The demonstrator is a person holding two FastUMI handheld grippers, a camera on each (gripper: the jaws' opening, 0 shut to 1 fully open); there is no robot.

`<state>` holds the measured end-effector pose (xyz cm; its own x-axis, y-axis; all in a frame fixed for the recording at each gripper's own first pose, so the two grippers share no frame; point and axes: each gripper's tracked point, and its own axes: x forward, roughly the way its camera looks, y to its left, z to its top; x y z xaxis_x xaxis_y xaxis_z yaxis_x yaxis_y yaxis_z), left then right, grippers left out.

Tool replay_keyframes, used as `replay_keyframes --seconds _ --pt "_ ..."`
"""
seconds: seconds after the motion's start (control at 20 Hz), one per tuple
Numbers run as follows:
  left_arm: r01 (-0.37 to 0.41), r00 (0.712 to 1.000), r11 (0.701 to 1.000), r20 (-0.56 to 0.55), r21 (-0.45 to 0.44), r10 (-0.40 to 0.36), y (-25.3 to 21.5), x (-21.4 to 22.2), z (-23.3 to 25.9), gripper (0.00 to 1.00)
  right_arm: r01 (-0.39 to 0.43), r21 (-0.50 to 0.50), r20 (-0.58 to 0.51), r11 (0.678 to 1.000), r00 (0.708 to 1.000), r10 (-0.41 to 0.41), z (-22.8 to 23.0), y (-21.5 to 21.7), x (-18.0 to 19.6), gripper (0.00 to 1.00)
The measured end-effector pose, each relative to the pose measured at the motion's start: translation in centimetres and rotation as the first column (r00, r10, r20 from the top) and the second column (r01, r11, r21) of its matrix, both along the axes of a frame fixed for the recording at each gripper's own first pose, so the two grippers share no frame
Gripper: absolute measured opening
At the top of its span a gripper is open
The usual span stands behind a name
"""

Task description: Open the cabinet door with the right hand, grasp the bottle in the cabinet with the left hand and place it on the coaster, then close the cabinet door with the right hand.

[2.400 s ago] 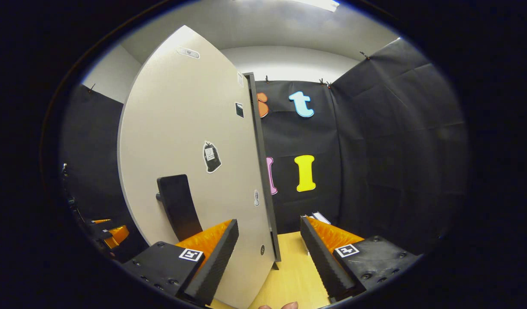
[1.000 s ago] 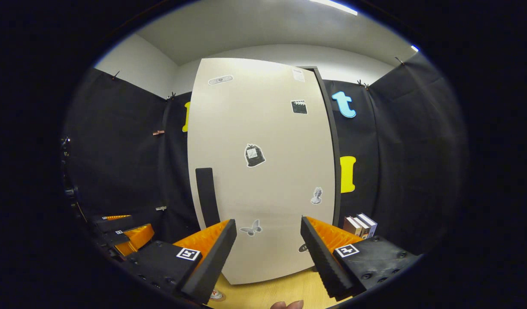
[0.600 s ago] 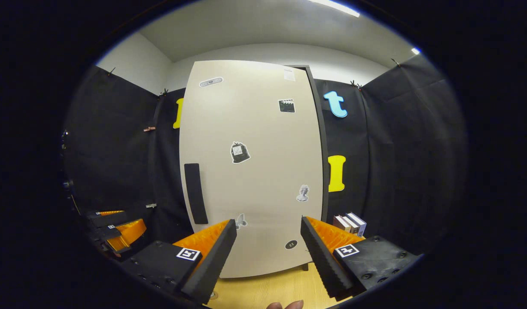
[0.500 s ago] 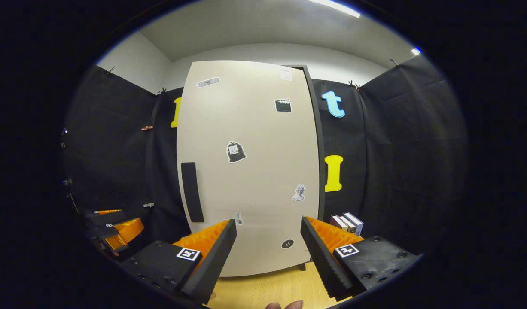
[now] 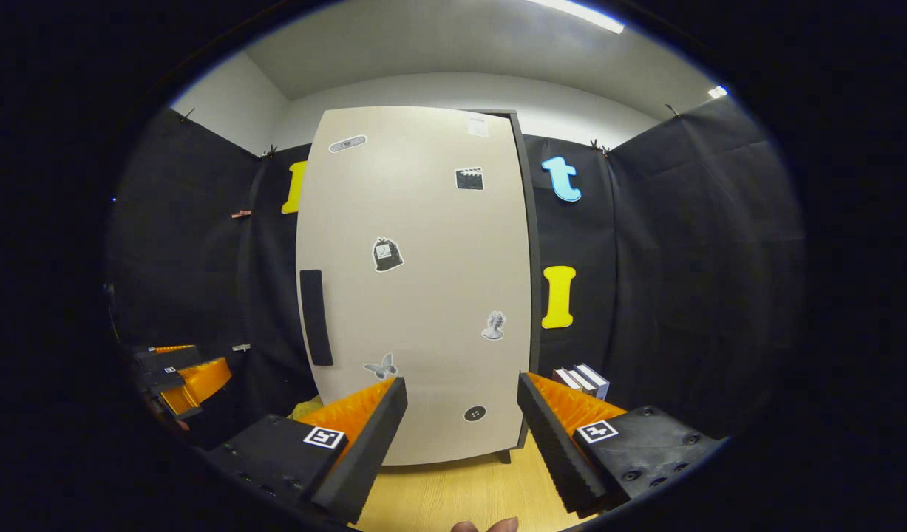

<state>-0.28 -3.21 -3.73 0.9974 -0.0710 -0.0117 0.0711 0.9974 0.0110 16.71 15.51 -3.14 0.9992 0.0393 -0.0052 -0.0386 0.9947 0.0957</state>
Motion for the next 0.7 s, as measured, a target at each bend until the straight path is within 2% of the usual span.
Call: replay_keyframes --seconds 0.7 --pt "0.025 1.0 0.999 -0.003 0.028 -0.025 -2.4 0.3 0.2 0.93 0.056 -0.042 0.004 0.998 0.998 -0.056 -0.2 -2.0 -0.8 0.97"
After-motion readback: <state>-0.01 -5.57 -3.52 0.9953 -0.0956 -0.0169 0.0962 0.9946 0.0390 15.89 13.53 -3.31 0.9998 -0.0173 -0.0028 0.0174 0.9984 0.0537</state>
